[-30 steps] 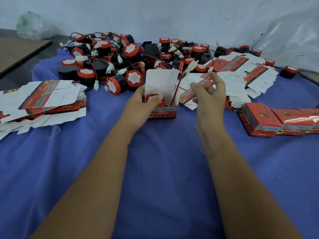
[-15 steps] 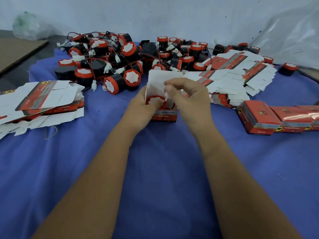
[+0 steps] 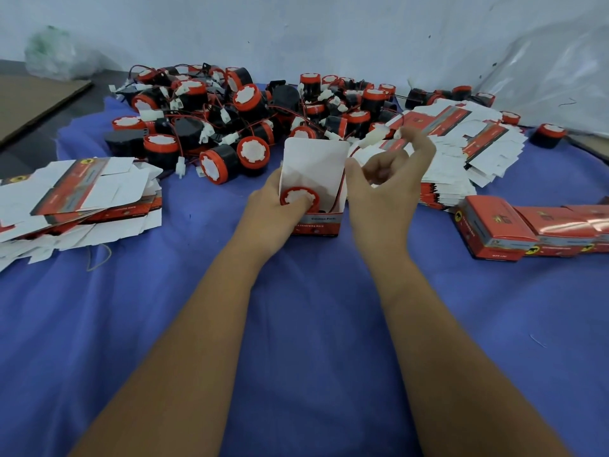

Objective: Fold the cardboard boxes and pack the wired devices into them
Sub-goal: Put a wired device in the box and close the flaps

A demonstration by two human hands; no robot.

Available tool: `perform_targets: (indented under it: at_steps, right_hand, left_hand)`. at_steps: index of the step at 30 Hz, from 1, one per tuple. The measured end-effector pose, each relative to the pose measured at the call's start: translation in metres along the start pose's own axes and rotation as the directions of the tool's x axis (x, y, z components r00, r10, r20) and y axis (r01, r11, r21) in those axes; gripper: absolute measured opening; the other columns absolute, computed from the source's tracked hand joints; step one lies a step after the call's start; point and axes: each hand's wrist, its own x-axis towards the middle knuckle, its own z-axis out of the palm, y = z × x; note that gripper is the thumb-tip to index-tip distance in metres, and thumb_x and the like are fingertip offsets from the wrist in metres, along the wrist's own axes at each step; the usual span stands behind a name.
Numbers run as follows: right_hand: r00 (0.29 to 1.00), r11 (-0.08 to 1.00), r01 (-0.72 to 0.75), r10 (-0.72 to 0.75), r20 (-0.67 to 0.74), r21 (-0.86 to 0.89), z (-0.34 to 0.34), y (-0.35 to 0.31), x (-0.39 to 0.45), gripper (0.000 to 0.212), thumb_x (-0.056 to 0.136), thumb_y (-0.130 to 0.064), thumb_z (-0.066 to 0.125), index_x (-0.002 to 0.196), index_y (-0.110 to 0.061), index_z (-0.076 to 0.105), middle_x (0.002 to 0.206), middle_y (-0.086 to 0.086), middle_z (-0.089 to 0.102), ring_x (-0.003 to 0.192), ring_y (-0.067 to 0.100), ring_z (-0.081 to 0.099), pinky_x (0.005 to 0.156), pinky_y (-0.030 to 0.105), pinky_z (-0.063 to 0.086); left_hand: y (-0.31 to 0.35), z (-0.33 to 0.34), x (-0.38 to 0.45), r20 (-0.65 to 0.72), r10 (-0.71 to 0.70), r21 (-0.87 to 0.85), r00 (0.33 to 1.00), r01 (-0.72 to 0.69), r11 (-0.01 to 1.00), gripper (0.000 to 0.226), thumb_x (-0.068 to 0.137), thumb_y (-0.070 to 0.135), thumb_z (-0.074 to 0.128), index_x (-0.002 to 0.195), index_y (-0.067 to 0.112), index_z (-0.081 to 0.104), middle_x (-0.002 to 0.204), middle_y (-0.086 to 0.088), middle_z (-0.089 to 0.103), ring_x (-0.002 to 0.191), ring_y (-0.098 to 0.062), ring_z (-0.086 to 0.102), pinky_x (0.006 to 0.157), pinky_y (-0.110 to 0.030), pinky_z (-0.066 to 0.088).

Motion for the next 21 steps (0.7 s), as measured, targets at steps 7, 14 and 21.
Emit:
perform_targets:
  at_steps: [7, 14, 21]
  right_hand:
    - [0.922, 0.96, -0.194, 0.107, 0.372, 0.204, -0.011, -0.009, 0.011, 0.032, 0.087, -0.026, 0.044, 0.096, -0.014, 0.072, 0.083, 0.001, 0.066, 0.091, 0.007, 0.059, 0.086, 0.012, 0.042]
    - [0.951, 0.975, 0.033, 0.037, 0.308, -0.219, -0.001, 0.002, 0.006, 0.012, 0.085, -0.017, 0.071, 0.092, -0.027, 0.074, 0.088, -0.013, 0.066, 0.11, 0.012, 0.055, 0.101, 0.036, 0.042]
    - [0.834, 0.661, 0.537, -0.319, 0.451, -0.524, -0.011, 0.017, 0.008, 0.007, 0.076, -0.02, 0.077, 0.083, -0.016, 0.078, 0.096, -0.002, 0.07, 0.113, 0.024, 0.051, 0.097, 0.042, 0.029]
  left_hand:
    - [0.0, 0.0, 0.001, -0.013, -0.018, 0.028, 1.0, 0.019, 0.999, 0.039, 0.096, 0.032, 0.059, 0.134, 0.034, 0.05, 0.117, 0.009, 0.065, 0.104, -0.007, 0.061, 0.083, -0.025, 0.05]
    - [0.001, 0.001, -0.001, 0.002, 0.004, -0.01, 1.0, -0.004, 1.0, 0.038, 0.097, 0.024, 0.057, 0.134, 0.027, 0.052, 0.119, 0.004, 0.066, 0.108, -0.012, 0.063, 0.095, -0.038, 0.054]
    - [-0.001, 0.002, -0.001, -0.034, 0.025, 0.037, 0.999, -0.024, 0.999, 0.04, 0.095, 0.028, 0.058, 0.135, 0.027, 0.052, 0.12, 0.002, 0.065, 0.108, -0.013, 0.062, 0.094, -0.039, 0.054]
